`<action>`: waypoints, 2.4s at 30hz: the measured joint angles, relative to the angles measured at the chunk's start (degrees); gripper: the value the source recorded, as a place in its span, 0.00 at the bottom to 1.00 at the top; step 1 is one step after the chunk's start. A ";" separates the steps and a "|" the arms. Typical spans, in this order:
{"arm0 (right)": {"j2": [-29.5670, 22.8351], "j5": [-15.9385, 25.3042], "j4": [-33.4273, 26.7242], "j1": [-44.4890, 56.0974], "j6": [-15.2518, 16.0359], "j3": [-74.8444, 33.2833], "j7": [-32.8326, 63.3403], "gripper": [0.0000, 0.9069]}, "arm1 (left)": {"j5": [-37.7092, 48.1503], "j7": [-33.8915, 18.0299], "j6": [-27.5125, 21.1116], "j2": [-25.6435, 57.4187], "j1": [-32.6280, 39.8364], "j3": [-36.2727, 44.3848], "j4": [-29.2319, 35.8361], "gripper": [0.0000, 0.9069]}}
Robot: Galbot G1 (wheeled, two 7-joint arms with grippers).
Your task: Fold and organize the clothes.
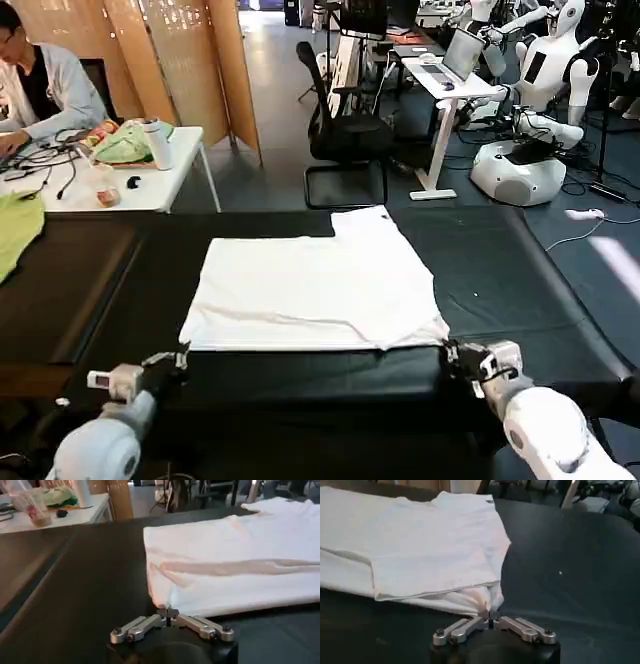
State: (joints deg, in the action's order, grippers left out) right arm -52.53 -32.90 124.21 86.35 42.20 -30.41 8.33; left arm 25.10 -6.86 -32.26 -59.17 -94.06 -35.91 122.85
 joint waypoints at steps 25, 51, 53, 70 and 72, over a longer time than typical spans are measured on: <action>-1.52 -4.16 4.59 -3.49 -1.09 -4.38 -1.43 0.97 | 4.53 -2.20 -5.29 1.64 -2.83 -5.61 10.25 0.97; -15.74 0.95 -47.57 -55.75 -4.13 20.14 -2.90 0.97 | 16.85 -1.41 -6.56 1.47 45.29 12.94 -31.27 0.97; -17.05 0.96 -50.81 -57.76 -3.82 20.56 -2.84 0.97 | 17.83 -1.15 -6.95 1.38 47.64 14.11 -33.94 0.97; -23.70 5.81 -65.79 -65.51 -3.69 20.56 -3.24 0.97 | 18.64 -0.01 -8.32 -0.94 57.25 18.71 -46.40 0.97; -23.99 6.33 -66.68 -65.85 -3.88 20.50 -3.62 0.97 | 18.57 0.15 -8.32 -1.02 57.83 19.08 -47.13 0.97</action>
State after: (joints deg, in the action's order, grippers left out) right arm -76.52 -26.57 57.53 20.50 38.32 -9.90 4.71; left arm 43.67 -6.72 -40.58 -60.20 -36.24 -16.83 75.72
